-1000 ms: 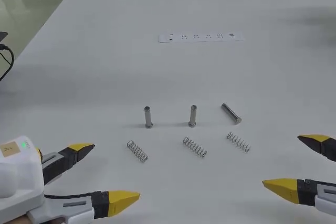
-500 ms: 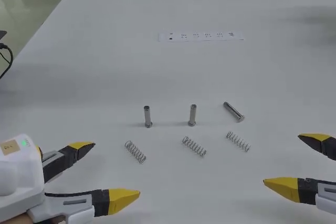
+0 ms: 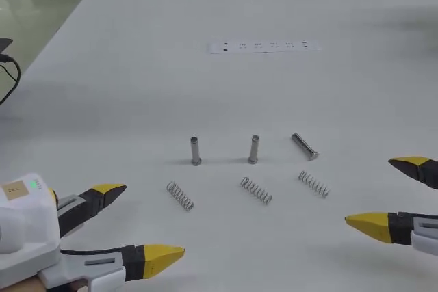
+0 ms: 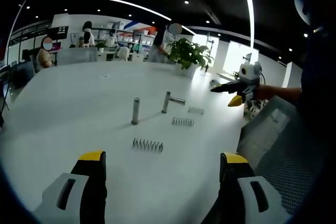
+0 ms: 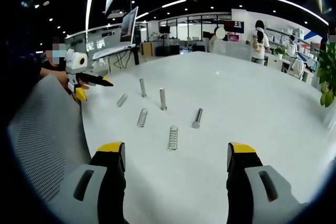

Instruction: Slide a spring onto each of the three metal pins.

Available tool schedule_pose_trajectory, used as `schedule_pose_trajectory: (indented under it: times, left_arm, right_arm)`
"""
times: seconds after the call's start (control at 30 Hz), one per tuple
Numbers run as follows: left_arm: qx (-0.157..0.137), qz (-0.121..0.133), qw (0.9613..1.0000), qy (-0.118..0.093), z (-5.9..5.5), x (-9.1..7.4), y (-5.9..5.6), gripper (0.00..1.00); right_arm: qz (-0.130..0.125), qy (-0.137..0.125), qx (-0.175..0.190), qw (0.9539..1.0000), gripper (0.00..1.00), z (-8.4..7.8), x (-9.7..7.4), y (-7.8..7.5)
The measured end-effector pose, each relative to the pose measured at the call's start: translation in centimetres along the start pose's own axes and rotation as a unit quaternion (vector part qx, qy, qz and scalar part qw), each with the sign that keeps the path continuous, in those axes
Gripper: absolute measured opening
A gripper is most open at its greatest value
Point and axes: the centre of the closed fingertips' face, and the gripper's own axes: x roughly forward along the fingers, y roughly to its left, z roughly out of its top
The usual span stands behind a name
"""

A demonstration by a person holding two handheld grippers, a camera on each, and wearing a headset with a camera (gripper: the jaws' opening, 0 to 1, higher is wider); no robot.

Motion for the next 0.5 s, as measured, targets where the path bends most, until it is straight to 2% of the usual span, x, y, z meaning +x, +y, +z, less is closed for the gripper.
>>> schedule_pose_trajectory:
  times: [0.27,0.5]
  left_arm:
    - [0.000,-0.001,1.0000,0.000,0.0,0.0,0.0,0.86]
    - [0.000,-0.003,1.0000,-0.001,0.1,0.1,-0.1,0.86]
  right_arm:
    - [0.008,0.004,-0.020,0.9998,0.79,1.4,0.9,-0.8]
    - [0.018,0.010,-0.041,0.9989,0.78,3.0,2.6,-1.4]
